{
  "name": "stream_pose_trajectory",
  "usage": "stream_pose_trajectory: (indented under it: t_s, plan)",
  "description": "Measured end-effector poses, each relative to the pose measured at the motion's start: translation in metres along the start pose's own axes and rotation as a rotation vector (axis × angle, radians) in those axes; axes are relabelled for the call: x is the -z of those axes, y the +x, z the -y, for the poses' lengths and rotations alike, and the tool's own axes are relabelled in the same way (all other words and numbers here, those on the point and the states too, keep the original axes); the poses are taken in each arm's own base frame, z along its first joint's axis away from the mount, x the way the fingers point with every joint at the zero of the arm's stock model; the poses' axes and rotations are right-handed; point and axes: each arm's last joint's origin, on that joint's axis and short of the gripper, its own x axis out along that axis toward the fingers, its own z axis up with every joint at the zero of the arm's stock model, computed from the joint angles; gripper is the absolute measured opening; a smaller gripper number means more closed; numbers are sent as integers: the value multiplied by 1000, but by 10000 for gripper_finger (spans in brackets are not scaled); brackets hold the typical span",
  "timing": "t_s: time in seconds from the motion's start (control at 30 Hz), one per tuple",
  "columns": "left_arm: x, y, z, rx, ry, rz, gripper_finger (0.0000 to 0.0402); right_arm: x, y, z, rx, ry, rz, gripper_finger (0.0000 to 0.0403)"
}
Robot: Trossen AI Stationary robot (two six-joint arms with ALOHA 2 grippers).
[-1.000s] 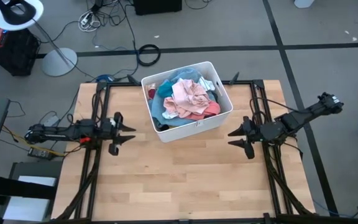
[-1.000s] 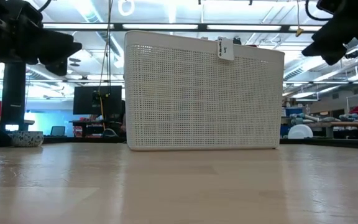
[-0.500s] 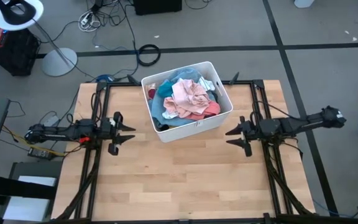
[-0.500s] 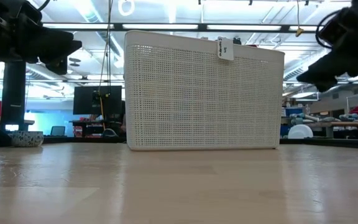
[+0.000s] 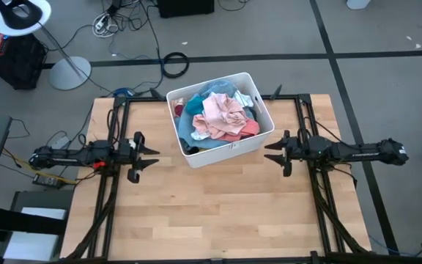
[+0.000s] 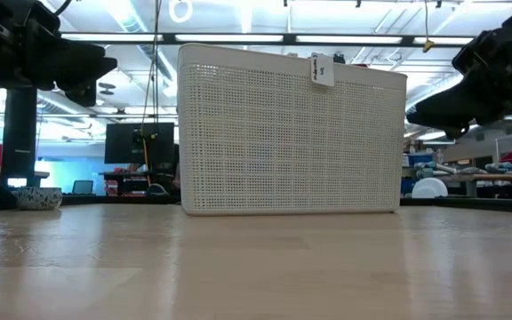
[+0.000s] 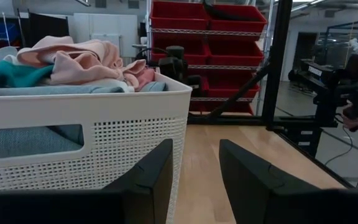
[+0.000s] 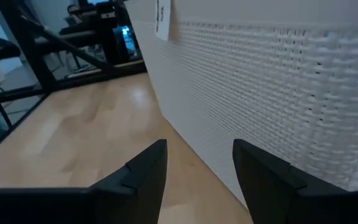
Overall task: Sort clothes
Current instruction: Return to Home Position
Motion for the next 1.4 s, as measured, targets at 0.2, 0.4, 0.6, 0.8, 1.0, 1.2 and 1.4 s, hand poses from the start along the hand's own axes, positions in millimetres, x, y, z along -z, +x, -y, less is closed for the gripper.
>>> stream_pose_trajectory:
  t_s: [0.2, 0.4, 0.6, 0.8, 1.0, 1.2, 1.4]
  plan:
    - [0, 0, 0, 0, 0, 0, 136, 1, 1, 2, 15, -35, -12, 187]
    - [0, 0, 0, 0, 0, 0, 136, 4, 2, 0, -26, -38, -47, 187]
    - [0, 0, 0, 0, 0, -1, 136, 5, 2, -1, -67, -43, -66, 187]
    - [0, 0, 0, 0, 0, -1, 136, 5, 2, 0, -59, -170, -59, 187]
    - [0, 0, 0, 0, 0, -1, 136, 6, 3, 0, -64, -369, -57, 187]
    - [0, 0, 0, 0, 0, -1, 136, 9, 5, 0, -62, -311, -104, 187]
    - [0, 0, 0, 0, 0, -1, 136, 18, 10, 1, -49, -214, -205, 187]
